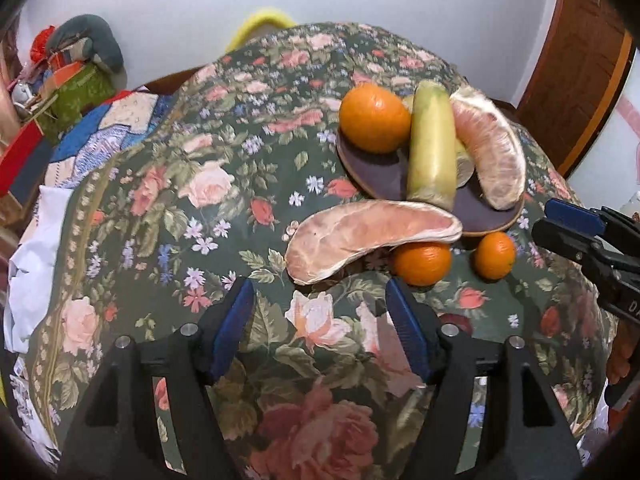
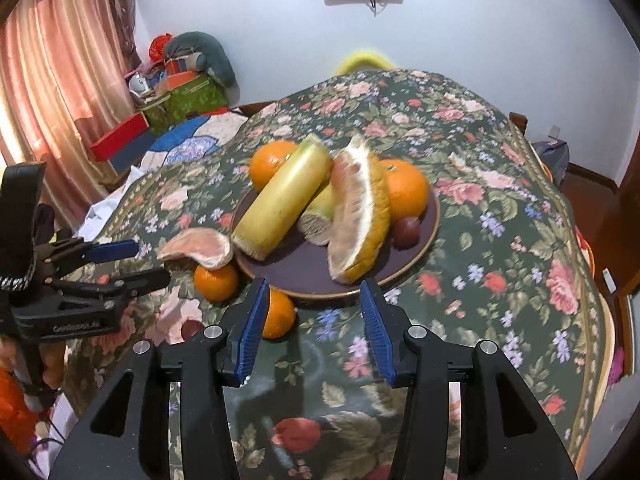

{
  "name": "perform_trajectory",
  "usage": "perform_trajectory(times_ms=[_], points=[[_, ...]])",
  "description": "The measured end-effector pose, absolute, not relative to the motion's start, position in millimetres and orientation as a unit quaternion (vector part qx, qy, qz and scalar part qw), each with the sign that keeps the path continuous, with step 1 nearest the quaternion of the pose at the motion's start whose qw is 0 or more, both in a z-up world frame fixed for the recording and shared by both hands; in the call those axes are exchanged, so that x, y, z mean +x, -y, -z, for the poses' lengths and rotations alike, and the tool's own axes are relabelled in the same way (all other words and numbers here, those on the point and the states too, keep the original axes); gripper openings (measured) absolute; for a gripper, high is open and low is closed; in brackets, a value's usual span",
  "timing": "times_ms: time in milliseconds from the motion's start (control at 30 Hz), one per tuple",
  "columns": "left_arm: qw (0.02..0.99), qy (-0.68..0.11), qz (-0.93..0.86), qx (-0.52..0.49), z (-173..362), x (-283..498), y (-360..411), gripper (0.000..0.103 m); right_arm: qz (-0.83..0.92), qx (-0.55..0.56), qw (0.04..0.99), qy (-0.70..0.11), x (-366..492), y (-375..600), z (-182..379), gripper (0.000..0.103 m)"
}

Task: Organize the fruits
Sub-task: 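Grasp the pink pomelo segment with the left tool while the right tool grasps a small orange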

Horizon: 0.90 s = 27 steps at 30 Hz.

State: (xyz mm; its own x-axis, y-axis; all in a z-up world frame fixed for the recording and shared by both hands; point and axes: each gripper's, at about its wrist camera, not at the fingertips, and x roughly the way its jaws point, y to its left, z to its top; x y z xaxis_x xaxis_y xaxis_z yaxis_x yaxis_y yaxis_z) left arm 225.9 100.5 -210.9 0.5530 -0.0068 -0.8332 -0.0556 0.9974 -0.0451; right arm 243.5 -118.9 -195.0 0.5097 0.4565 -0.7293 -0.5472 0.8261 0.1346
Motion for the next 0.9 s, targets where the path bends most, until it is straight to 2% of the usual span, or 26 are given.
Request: perform_trajectory(times_ms=[67,300,333,367,500,533,567,767,900], points=[[0.879,-0.477,-0.011,-0.032,215,230,-102,0.057,-0.288,-0.058,0.864,-0.409,245,115,200,0.044],[0.883,-0.468,-0.006,-0.036,219,242,-105,0.055,-0.294,-0.052,0.858,-0.419,239,107,206,0.044],[0.883,-0.469,-0.005,-0.036,220,243,-105,0.052,-0.295,-0.054,0.857,-0.420,239,105,207,0.044],[0.883,-0.468,-0.003,-0.035,220,245,-104,0.044,-0.296,-0.055,0.856,-0.420,238,103,208,0.044],[0.886,-0.464,-0.010,-0.022,222,245,-101,0.032,-0.300,-0.056,0.852,-0.426,237,98,213,0.044],[0.886,-0.463,-0.011,-0.021,222,243,-102,0.025,-0.301,-0.055,0.850,-0.428,238,97,214,0.044],[0.886,-0.463,-0.010,-0.022,223,241,-103,0.022,-0.302,-0.054,0.849,-0.429,238,97,215,0.044],[0.889,-0.458,-0.006,-0.023,218,224,-105,0.012,-0.306,-0.062,0.846,-0.432,236,93,218,0.044],[0.890,-0.454,-0.002,-0.025,214,210,-102,0.009,-0.312,-0.069,0.842,-0.435,235,89,220,0.044]])
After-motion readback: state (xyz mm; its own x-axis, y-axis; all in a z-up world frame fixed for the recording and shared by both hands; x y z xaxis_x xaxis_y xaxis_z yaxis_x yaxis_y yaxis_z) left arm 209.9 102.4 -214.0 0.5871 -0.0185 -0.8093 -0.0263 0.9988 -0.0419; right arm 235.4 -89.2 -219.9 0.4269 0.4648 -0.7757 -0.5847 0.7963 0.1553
